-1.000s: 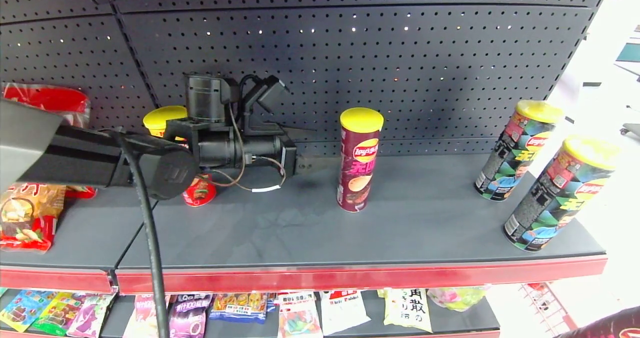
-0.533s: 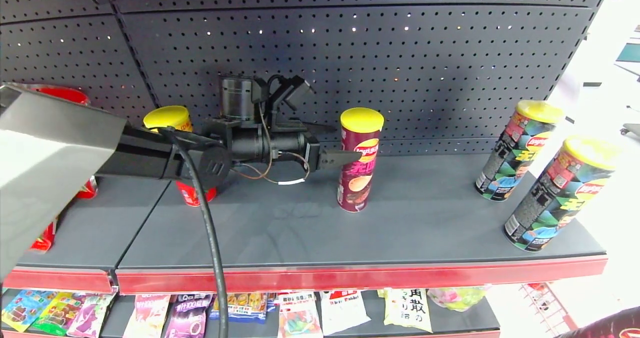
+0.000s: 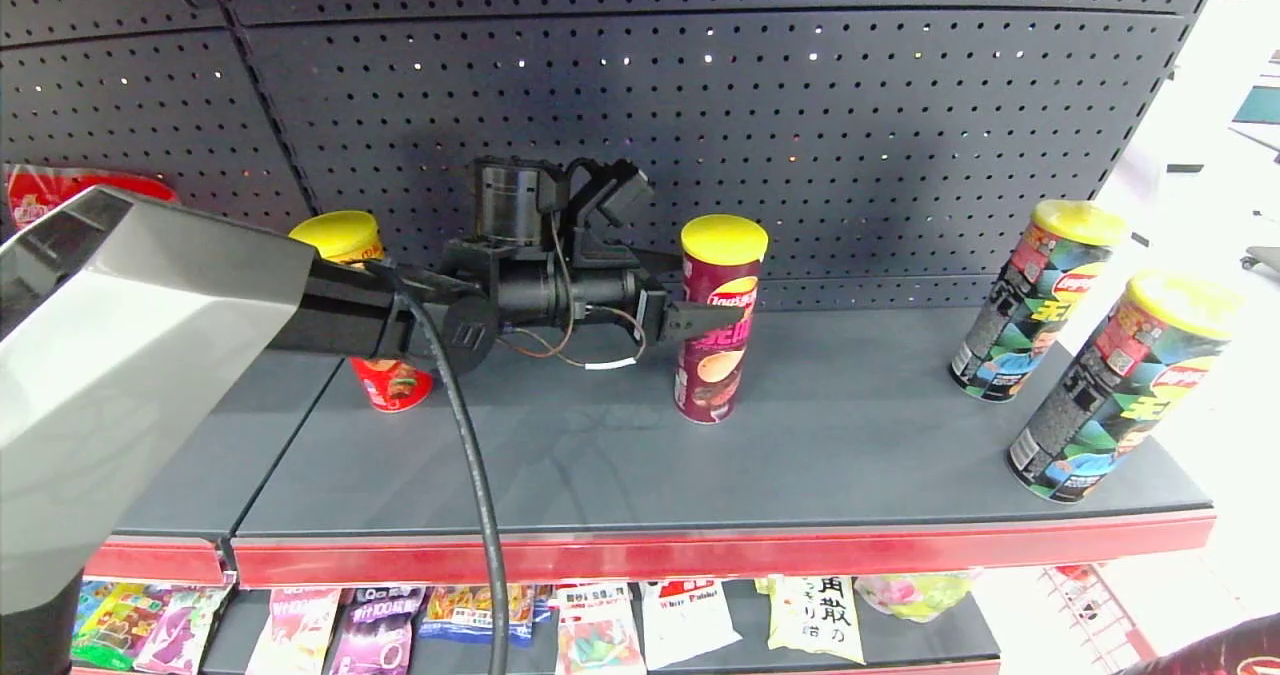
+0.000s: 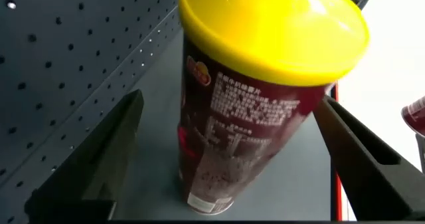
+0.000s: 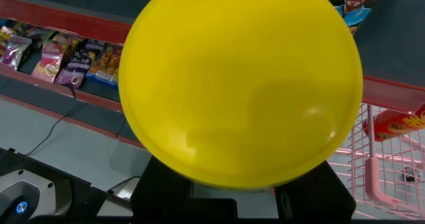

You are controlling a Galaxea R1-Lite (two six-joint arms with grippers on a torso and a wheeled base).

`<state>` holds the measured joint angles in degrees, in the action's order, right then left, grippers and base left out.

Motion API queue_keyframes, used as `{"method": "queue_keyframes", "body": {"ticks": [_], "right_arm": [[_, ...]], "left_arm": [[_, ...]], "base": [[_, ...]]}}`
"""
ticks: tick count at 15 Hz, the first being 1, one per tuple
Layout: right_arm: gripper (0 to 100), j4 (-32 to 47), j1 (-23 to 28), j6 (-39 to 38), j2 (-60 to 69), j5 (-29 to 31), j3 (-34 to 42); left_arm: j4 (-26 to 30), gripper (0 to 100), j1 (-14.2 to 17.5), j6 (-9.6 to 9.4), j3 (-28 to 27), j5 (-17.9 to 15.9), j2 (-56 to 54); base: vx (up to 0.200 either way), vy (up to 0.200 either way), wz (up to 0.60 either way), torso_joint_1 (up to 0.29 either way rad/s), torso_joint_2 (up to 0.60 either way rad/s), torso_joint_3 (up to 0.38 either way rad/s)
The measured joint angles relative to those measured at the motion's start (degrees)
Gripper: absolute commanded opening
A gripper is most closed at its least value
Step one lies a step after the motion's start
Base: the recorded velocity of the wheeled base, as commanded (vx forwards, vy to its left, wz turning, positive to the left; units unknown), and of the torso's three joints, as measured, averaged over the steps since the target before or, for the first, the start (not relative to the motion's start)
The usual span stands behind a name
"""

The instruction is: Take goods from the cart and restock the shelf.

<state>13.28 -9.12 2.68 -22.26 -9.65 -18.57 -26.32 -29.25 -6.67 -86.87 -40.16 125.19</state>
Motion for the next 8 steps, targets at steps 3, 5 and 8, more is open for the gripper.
{"method": "queue_keyframes", "body": {"ticks": [3,5,8], "right_arm": [[0,0.02,0.00,-0.06,0.10,0.02,0.10],[0,0.00,0.02,-0.06,0.18,0.00,0.32],[0,0.00,0.02,-0.06,0.27,0.00,0.35]], "left_arm": [[1.08,100,-0.71,0.00,-2.57,0.01,1.35],[1.63,100,-0.88,0.00,-4.22,0.09,2.21],[3.01,100,-1.10,0.05,-5.88,0.09,2.88]], "base": [[0.000,0.000,0.00,0.000,0.00,0.000],[0.000,0.000,0.00,0.000,0.00,0.000],[0.000,0.000,0.00,0.000,0.00,0.000]]}}
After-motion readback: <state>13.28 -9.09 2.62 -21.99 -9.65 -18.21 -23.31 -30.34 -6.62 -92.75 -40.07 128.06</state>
